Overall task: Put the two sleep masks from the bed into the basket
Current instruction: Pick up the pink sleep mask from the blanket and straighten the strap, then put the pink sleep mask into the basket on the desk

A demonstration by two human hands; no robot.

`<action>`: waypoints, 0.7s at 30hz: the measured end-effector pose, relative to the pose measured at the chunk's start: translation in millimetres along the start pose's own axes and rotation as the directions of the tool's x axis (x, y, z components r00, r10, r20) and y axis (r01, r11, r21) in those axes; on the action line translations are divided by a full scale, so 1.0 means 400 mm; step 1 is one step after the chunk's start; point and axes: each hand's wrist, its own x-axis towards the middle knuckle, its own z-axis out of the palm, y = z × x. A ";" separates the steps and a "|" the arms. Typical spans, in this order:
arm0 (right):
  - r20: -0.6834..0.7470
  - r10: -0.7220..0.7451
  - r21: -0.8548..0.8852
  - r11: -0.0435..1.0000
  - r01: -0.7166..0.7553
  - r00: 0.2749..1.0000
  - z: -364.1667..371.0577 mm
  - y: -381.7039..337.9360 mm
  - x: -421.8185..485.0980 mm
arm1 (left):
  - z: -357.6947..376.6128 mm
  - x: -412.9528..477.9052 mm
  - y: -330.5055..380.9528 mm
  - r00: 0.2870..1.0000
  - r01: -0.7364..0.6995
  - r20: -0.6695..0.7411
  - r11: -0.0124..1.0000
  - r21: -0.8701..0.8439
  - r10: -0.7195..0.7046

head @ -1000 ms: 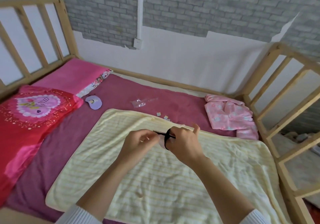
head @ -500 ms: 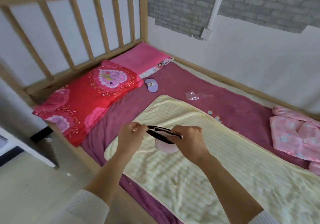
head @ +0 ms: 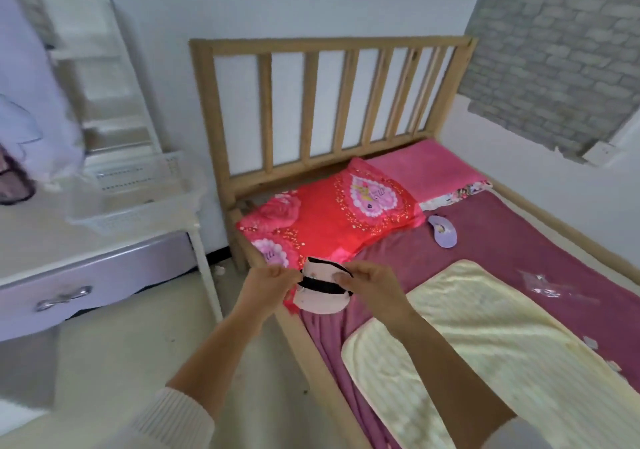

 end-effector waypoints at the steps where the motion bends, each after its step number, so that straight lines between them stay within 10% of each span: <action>1: 0.019 -0.026 -0.017 1.000 0.026 0.999 0.068 -0.022 0.043 | -0.067 0.026 0.000 0.999 0.008 -0.033 1.000 -0.012 -0.008; 13: 0.330 -0.060 -0.020 0.997 0.071 0.942 0.657 -0.230 0.484 | -0.647 0.272 -0.018 0.958 0.019 -0.284 0.996 -0.086 -0.043; 21: 0.346 0.000 -0.020 1.000 0.008 0.938 0.917 -0.322 0.830 | -0.893 0.545 -0.055 0.814 0.028 -0.573 0.979 0.204 0.097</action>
